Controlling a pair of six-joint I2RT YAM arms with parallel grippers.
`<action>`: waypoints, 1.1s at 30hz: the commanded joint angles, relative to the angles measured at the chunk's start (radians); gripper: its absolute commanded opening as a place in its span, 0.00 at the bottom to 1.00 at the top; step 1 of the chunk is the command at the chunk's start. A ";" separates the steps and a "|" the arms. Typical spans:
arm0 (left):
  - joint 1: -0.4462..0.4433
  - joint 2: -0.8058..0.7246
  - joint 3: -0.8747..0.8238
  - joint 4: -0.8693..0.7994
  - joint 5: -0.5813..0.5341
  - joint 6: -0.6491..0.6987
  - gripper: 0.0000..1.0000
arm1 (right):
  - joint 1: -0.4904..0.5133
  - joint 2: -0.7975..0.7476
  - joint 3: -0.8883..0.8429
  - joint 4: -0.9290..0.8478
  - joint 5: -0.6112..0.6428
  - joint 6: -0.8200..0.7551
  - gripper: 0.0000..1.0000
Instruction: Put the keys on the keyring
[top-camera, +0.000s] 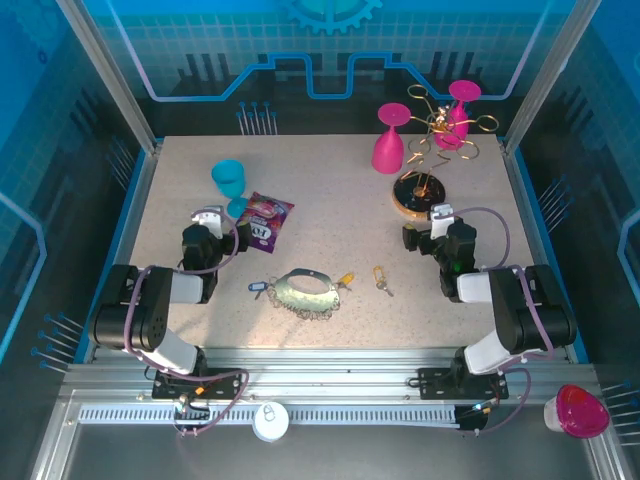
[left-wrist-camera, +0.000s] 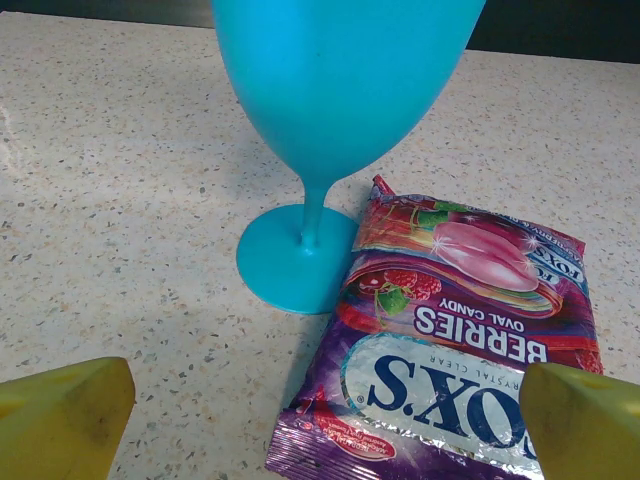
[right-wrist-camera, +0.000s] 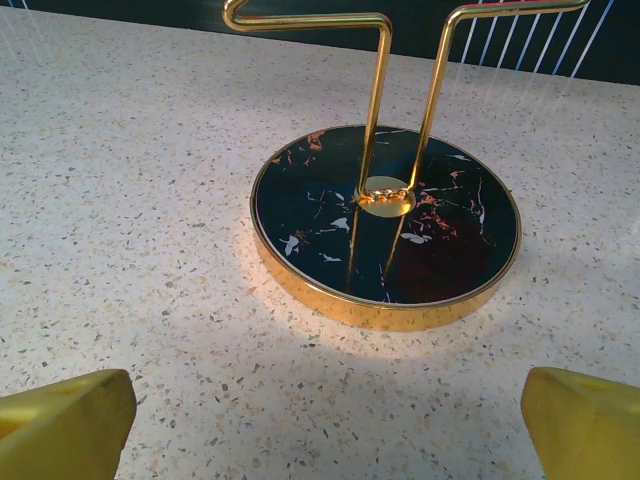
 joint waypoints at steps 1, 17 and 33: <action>-0.001 0.004 0.014 0.018 0.020 0.023 0.99 | -0.001 0.008 0.009 0.026 -0.005 -0.003 1.00; -0.001 0.004 0.015 0.015 0.020 0.021 0.99 | -0.003 0.008 0.011 0.021 -0.006 0.002 1.00; 0.008 -0.253 -0.013 -0.152 0.033 0.022 0.99 | -0.004 -0.311 -0.087 -0.073 0.004 0.019 1.00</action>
